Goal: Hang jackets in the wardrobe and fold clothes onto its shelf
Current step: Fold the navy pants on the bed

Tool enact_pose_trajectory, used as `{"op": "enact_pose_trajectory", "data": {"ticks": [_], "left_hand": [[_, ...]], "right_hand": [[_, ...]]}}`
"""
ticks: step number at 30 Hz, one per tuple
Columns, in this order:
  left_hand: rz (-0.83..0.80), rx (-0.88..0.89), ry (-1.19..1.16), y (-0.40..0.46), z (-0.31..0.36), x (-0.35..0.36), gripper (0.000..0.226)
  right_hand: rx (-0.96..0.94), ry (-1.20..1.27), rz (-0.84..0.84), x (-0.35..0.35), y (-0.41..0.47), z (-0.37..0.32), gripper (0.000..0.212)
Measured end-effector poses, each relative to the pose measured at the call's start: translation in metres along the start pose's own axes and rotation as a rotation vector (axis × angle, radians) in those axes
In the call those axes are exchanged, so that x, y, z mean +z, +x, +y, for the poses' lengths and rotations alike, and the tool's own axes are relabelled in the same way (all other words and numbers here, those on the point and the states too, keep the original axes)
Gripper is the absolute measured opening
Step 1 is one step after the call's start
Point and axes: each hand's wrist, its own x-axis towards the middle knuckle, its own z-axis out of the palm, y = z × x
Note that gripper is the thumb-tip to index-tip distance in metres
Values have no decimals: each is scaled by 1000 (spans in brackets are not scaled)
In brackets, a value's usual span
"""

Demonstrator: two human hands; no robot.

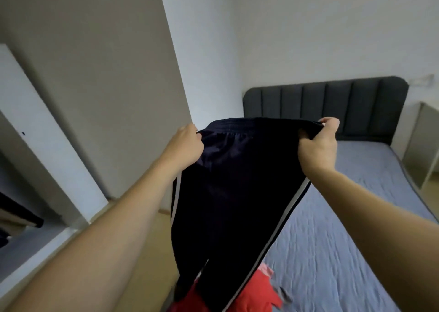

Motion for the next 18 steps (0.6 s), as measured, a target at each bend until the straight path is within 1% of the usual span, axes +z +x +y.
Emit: {"op": "enact_pose_trajectory", "data": {"ticks": [2, 3, 5, 7, 8, 9, 10, 12, 14, 16, 18], "left_hand": [[102, 25, -80, -23, 25, -8, 5], [138, 38, -121, -40, 42, -9, 4], [197, 35, -185, -68, 68, -10, 12], [276, -10, -254, -96, 101, -8, 8], [312, -26, -280, -108, 118, -7, 6], [343, -28, -287, -118, 136, -5, 8], [366, -23, -281, -126, 153, -4, 11], [392, -6, -265, -135, 185, -3, 18], [395, -7, -270, -135, 213, -3, 20], [402, -19, -277, -129, 233, 2, 21], [367, -44, -276, -118, 248, 17, 24]], "right_hand": [[-92, 8, -61, -33, 6, -11, 25], [-120, 1, -107, -55, 11, -16, 25], [-92, -14, -238, -87, 21, -25, 25], [2, 11, -398, -127, 35, -38, 22], [44, 37, -461, -148, 43, -44, 16], [81, 69, -511, -169, 51, -50, 10], [133, 100, -547, -189, 60, -57, 8], [312, 121, -607, -222, 75, -68, 12], [477, 84, -721, -248, 87, -74, 19], [549, 69, -835, -266, 101, -68, 23], [588, 102, -866, -282, 112, -55, 23]]}}
